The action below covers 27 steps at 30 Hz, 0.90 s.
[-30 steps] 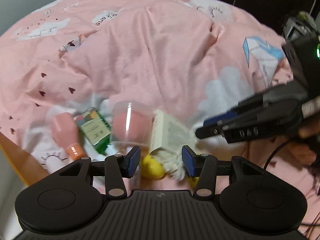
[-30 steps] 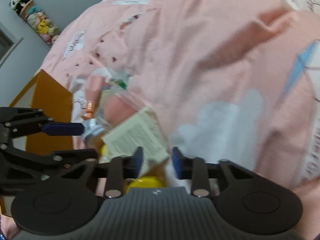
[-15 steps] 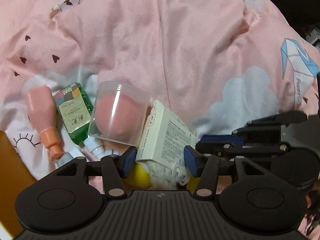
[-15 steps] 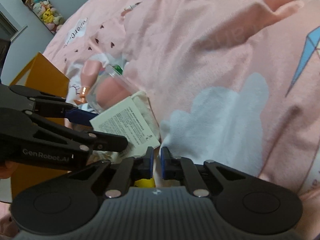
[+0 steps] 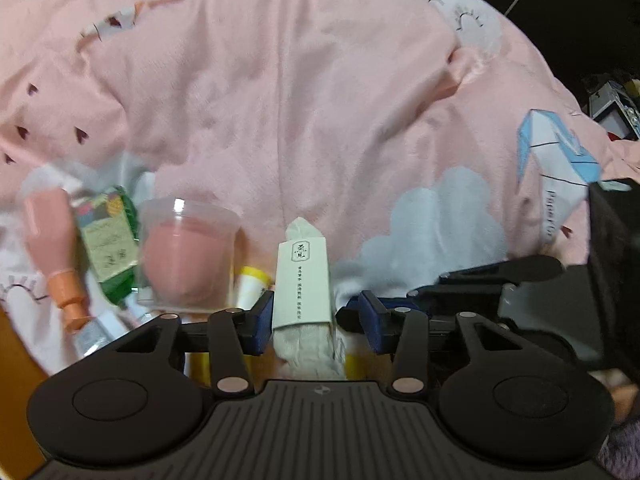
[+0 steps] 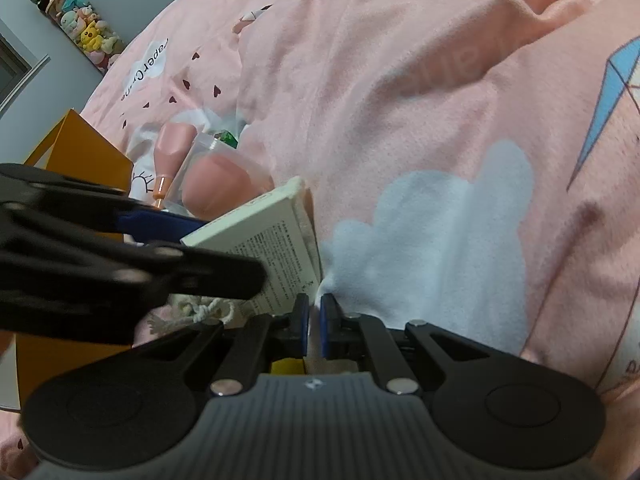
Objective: Organize rigid objects
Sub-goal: 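Grasp the tagged white pouch with the left tool, then carry the pouch to the box while right tool grasps the pink sponge cup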
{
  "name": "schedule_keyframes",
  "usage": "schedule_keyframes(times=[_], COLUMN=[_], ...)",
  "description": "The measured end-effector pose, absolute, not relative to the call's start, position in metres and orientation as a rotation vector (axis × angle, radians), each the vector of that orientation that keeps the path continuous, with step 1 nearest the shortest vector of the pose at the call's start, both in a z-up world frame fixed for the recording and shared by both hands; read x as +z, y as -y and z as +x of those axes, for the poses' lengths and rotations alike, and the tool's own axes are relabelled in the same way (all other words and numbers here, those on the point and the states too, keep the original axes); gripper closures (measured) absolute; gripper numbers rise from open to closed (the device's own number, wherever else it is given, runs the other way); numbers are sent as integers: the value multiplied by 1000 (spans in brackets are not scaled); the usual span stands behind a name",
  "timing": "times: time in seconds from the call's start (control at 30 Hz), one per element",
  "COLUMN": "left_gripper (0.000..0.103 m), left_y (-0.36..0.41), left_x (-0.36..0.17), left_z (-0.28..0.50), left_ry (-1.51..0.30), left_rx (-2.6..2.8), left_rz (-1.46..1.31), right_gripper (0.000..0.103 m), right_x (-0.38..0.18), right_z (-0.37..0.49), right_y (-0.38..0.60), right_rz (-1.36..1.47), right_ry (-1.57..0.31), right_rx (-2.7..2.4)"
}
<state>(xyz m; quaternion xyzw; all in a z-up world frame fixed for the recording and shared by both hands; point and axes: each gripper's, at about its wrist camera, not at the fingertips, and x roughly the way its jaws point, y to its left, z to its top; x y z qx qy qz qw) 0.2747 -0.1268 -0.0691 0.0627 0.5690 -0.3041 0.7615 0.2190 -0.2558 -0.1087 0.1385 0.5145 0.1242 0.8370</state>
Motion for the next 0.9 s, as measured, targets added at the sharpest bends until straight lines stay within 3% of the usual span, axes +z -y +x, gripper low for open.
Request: schedule_keyframes(times=[0.1,0.63,0.87,0.9], left_gripper=[70,72,72,72], left_y=[136,100,59,51], left_x=[-82,-50,-3,2], left_z=[279,248,234,232], left_ry=[-1247,-1100,-981,-968], left_rx=[-626,-558,-472,-451], left_rz=[157,56,-14,-29], right_gripper=[100,96,85,79], right_x=[-110,-91,-60,-58], right_z=[219,215,223,227], right_y=[257,251,233,230], right_rz=[293,251,134,129], right_ry=[-1092,-1055,-961,-959], right_rx=[258,284,360,366])
